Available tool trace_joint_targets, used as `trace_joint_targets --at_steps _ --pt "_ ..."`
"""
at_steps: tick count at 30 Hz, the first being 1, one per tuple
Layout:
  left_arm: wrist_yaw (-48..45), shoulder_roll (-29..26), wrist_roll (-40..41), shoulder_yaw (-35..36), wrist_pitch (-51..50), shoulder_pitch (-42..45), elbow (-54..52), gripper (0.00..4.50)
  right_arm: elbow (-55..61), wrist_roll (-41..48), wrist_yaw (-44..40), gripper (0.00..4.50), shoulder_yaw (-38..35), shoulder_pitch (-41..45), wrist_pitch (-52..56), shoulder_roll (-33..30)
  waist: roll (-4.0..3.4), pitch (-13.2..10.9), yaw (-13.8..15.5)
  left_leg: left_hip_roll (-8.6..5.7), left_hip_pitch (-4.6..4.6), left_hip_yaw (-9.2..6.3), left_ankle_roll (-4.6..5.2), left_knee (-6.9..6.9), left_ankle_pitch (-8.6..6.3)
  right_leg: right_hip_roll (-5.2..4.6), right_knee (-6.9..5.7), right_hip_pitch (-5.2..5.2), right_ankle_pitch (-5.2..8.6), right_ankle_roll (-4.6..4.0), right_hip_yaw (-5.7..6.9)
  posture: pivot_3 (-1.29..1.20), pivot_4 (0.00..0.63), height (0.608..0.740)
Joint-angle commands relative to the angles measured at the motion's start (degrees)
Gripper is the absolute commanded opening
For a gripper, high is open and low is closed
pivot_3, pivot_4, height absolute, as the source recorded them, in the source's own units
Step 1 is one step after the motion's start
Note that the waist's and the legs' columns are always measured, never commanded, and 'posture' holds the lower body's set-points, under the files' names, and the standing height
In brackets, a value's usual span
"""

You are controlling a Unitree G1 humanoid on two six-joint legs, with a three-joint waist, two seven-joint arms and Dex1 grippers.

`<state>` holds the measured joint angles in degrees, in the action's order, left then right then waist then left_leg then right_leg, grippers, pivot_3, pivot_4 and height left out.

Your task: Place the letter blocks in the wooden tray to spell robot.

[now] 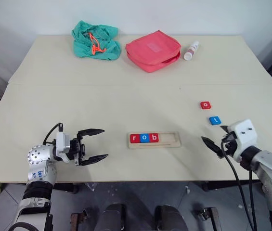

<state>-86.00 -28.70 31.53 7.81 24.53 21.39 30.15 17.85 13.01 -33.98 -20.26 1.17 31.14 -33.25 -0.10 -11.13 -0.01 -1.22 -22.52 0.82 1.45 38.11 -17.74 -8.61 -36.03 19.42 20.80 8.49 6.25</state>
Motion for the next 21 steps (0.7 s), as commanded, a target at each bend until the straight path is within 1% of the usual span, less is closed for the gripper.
trace_joint_targets --at_steps 1,5,9,16,21 --pt "-4.2 0.0 0.4 -0.1 0.7 -0.3 -0.6 4.50 1.6 1.4 5.3 4.45 -4.4 0.5 0.4 2.0 0.00 0.0 0.0 -0.01 0.01 0.00 0.00 0.00 0.00 0.00 0.00 -0.01 0.00 0.00 -0.01 0.00 0.150 0.740" --pt "-4.3 0.0 0.6 -0.1 0.5 -0.8 -1.2 4.50 0.7 2.9 7.0 4.45 -4.5 2.6 1.4 2.5 0.00 0.0 0.0 -0.01 0.02 0.01 0.00 0.00 0.00 0.00 0.00 -0.01 0.00 0.00 -0.05 0.00 0.150 0.740" --pt "-4.2 0.0 0.6 -0.1 0.4 -0.7 -1.1 4.50 -1.2 4.0 6.6 4.45 -3.1 5.3 2.8 1.5 0.00 0.0 -0.1 0.00 0.04 0.02 0.00 -0.01 0.00 0.01 0.00 -0.01 0.00 0.00 -0.05 0.00 0.150 0.740" --pt "-3.8 0.0 0.6 0.0 0.5 -1.3 -1.5 4.50 -10.2 4.1 4.5 4.45 0.7 13.8 6.0 -1.9 0.00 0.0 -0.1 -0.01 0.04 0.04 0.00 -0.01 0.00 0.00 -0.02 0.00 0.00 0.00 -0.07 0.00 0.150 0.740" --pt "-3.2 0.2 0.6 0.2 0.7 -2.0 -2.2 4.50 -16.1 3.2 3.0 4.45 3.2 19.4 4.6 -3.6 -0.01 0.0 -0.2 -0.01 0.04 0.05 0.01 -0.02 0.00 0.00 -0.02 0.00 0.00 0.00 -0.06 0.00 0.150 0.740"
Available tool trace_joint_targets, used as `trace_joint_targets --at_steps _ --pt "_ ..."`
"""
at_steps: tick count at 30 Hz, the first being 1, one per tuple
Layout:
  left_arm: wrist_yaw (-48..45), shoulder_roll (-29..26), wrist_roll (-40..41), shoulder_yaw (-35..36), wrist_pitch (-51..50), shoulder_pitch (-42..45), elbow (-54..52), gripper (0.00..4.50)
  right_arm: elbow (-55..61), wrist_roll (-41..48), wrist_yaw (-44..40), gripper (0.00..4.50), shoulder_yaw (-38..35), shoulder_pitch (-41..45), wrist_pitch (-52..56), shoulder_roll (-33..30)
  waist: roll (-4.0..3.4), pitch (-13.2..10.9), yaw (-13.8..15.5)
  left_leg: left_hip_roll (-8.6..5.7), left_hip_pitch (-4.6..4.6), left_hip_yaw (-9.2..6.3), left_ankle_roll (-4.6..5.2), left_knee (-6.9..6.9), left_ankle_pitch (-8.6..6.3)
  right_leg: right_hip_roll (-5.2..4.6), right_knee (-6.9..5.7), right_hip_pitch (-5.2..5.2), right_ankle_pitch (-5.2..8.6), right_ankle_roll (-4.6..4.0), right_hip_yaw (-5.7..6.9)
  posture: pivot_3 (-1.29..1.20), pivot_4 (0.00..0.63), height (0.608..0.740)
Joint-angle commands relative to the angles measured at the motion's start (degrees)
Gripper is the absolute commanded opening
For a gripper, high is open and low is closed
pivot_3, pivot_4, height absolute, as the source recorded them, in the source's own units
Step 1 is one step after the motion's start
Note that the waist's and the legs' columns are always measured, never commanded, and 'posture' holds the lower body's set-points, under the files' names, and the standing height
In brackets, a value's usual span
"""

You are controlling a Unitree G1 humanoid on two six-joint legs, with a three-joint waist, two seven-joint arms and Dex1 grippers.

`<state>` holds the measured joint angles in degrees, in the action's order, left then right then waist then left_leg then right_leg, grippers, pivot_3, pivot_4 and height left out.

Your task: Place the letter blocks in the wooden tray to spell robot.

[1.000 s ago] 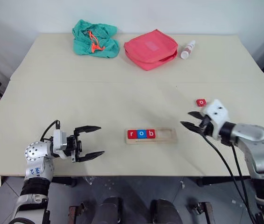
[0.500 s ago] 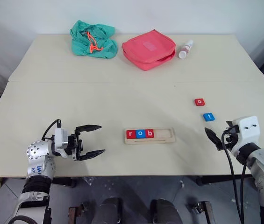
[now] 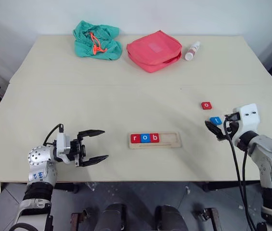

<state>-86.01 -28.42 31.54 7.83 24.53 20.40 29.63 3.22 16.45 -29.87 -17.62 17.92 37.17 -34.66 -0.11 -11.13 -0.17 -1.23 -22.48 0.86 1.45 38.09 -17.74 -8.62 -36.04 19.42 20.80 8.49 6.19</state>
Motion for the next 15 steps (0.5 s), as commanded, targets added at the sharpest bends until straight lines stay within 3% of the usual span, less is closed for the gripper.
trace_joint_targets --at_steps 1,15 --pt "-3.0 0.0 0.5 0.2 0.7 -1.1 -1.8 4.50 -2.4 -0.3 -1.4 4.45 1.0 3.5 -1.6 -2.5 0.00 0.0 -0.1 0.00 0.00 0.04 0.00 0.00 0.00 0.00 0.01 0.01 0.00 0.00 -0.01 0.00 0.150 0.740" --pt "-2.3 -0.2 0.5 0.6 0.6 -1.9 -2.8 4.50 -3.8 -0.4 -1.5 4.45 1.7 5.2 -2.5 -2.6 0.00 0.0 0.0 0.01 -0.01 0.01 0.00 0.00 0.00 0.00 0.00 0.01 0.00 0.00 0.01 0.00 0.150 0.740"
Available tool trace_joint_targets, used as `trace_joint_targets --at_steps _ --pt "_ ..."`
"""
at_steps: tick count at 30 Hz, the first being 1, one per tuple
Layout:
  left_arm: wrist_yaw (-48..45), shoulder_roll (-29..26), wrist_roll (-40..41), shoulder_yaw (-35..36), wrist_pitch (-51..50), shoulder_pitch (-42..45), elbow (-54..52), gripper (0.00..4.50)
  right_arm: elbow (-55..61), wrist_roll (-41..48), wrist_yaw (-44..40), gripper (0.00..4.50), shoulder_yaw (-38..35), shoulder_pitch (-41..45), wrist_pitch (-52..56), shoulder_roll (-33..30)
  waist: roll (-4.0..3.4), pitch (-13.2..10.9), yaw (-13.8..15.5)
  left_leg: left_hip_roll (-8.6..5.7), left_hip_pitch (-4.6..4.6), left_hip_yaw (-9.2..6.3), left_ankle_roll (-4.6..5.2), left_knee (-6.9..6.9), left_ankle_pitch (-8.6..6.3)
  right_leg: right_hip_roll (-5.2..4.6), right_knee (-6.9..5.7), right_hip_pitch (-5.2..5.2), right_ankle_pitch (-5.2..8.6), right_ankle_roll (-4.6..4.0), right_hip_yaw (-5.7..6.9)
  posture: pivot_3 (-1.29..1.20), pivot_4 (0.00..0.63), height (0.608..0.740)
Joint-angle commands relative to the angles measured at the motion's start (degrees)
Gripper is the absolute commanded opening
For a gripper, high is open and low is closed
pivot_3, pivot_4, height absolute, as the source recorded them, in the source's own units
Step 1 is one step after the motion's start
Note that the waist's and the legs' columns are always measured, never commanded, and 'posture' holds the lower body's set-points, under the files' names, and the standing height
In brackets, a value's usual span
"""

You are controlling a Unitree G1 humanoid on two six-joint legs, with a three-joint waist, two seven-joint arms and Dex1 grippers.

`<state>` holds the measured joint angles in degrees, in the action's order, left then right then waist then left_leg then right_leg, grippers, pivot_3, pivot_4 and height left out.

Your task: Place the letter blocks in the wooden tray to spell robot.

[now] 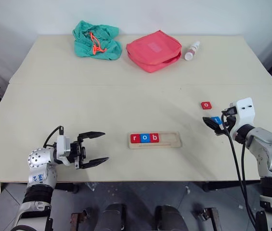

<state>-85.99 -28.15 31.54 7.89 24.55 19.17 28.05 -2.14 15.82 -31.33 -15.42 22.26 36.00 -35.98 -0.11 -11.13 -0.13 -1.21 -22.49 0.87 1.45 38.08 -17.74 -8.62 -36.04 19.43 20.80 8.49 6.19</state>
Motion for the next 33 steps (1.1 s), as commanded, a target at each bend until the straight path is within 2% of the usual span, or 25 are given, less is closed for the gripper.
trace_joint_targets --at_steps 1,16,33 --pt "-2.3 -0.4 0.5 0.5 0.5 -0.7 -1.2 4.50 1.7 0.2 0.1 4.45 -0.5 0.9 -1.2 -1.2 0.00 0.0 0.0 0.00 0.00 0.00 0.00 0.00 0.00 0.00 0.00 0.00 0.00 0.00 0.00 0.00 0.150 0.740" --pt "-2.8 -0.5 0.9 0.3 -0.2 -1.3 -2.8 4.50 1.3 0.4 1.3 4.45 -0.4 1.4 -0.7 -0.1 0.00 0.0 0.0 0.00 0.00 0.00 0.00 0.00 0.00 0.00 0.00 0.00 0.00 0.00 0.00 0.00 0.150 0.740" --pt "0.0 -1.2 1.5 1.3 -2.3 -9.4 -12.1 4.50 -35.8 -6.6 1.6 4.45 7.2 24.2 -13.0 3.4 -0.01 0.0 -1.4 0.01 -0.02 -0.01 0.00 -0.05 0.00 -0.01 0.02 0.04 0.00 0.00 0.01 0.00 0.150 0.740"
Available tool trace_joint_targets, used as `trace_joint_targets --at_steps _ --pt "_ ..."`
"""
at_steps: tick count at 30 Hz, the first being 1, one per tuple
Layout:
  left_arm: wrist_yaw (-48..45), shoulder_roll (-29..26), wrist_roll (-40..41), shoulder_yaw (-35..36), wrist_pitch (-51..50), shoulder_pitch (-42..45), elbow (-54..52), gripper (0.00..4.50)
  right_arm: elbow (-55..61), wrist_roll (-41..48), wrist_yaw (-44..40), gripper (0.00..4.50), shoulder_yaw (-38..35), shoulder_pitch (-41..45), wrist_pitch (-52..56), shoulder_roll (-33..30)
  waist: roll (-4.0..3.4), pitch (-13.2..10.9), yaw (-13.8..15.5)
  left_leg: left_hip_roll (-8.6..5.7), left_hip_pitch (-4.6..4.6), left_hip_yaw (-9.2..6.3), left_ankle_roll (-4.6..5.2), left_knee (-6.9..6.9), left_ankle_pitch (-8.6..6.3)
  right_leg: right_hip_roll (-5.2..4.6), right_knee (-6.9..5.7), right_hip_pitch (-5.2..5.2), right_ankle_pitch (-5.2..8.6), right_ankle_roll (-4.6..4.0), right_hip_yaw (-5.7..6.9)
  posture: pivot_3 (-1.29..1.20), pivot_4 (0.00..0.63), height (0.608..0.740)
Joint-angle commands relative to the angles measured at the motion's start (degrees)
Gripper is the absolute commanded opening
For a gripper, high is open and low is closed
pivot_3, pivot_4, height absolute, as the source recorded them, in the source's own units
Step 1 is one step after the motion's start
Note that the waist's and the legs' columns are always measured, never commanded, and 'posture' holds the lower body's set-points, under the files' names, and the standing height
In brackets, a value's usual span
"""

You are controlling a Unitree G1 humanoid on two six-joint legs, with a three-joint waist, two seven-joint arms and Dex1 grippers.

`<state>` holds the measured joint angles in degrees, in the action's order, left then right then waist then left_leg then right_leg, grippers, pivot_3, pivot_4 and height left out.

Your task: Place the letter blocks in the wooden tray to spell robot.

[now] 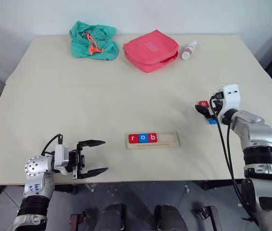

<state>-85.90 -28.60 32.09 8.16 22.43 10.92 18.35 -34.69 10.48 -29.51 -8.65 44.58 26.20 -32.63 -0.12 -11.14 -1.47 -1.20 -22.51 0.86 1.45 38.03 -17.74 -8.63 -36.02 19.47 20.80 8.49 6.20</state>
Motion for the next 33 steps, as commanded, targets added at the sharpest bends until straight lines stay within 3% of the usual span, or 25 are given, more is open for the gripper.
trace_joint_targets --at_steps 1,5,9,15,17,22,28,33 --pt "0.1 -0.8 0.9 1.1 -0.2 -1.4 -2.7 4.50 -4.5 -1.5 -0.5 4.45 0.8 2.4 -3.7 0.3 0.00 0.0 -0.1 0.00 0.00 -0.02 0.00 -0.01 0.00 0.00 0.00 0.00 0.00 0.00 0.01 0.00 0.150 0.740" --pt "0.6 -0.7 0.8 1.4 -0.2 -2.1 -3.4 4.50 -8.6 -2.2 -0.5 4.45 1.3 4.0 -5.0 0.8 0.00 0.0 -0.2 0.01 0.00 -0.02 0.00 -0.03 0.00 0.01 0.01 0.00 0.00 0.00 0.02 0.00 0.150 0.740" --pt "0.9 -0.5 0.8 1.6 0.1 -2.4 -3.5 4.50 -10.7 -2.4 0.5 3.57 1.2 4.8 -5.2 1.3 0.00 0.0 -0.2 0.02 0.01 -0.01 0.00 0.00 0.00 0.01 0.00 -0.01 0.00 0.00 0.01 0.00 0.150 0.740" --pt "0.7 -0.3 0.6 1.4 0.6 -1.6 -2.3 4.50 -12.4 -2.6 1.5 1.54 1.0 5.3 -6.9 1.6 0.00 0.0 -0.1 0.00 0.00 -0.06 0.00 0.03 0.00 0.00 0.00 -0.05 0.00 0.00 0.00 0.00 0.150 0.740" --pt "0.4 -0.1 0.5 1.3 0.9 -0.5 -1.0 4.50 -10.8 -2.2 2.7 1.47 0.3 4.9 -7.2 1.6 0.00 0.0 -0.1 0.00 0.01 -0.06 0.00 0.03 0.00 0.01 0.00 -0.05 0.00 0.00 0.01 0.00 0.150 0.740" --pt "-1.1 0.4 0.2 0.9 1.6 2.6 2.9 4.50 8.3 1.4 3.4 1.47 -2.1 -1.7 0.6 0.5 0.00 0.0 0.0 -0.01 -0.05 -0.09 0.00 0.00 0.00 0.00 0.00 0.01 0.00 0.00 0.02 0.00 0.150 0.740" --pt "-4.3 1.5 -0.5 -0.2 3.5 8.7 11.0 4.50 51.5 10.0 6.2 1.47 -8.0 -22.1 20.2 0.8 -0.01 0.0 0.7 0.00 -0.12 -0.22 -0.01 -0.03 0.00 0.02 -0.06 0.06 0.00 0.00 0.09 0.00 0.150 0.740" --pt "-6.0 2.1 -1.2 -1.1 4.7 13.6 16.7 4.50 69.4 14.4 12.3 1.47 -13.0 -32.6 32.5 4.7 0.00 0.0 1.8 -0.06 -0.15 -0.15 0.00 0.11 0.00 0.00 -0.02 0.02 0.00 0.00 0.03 0.00 0.150 0.740"
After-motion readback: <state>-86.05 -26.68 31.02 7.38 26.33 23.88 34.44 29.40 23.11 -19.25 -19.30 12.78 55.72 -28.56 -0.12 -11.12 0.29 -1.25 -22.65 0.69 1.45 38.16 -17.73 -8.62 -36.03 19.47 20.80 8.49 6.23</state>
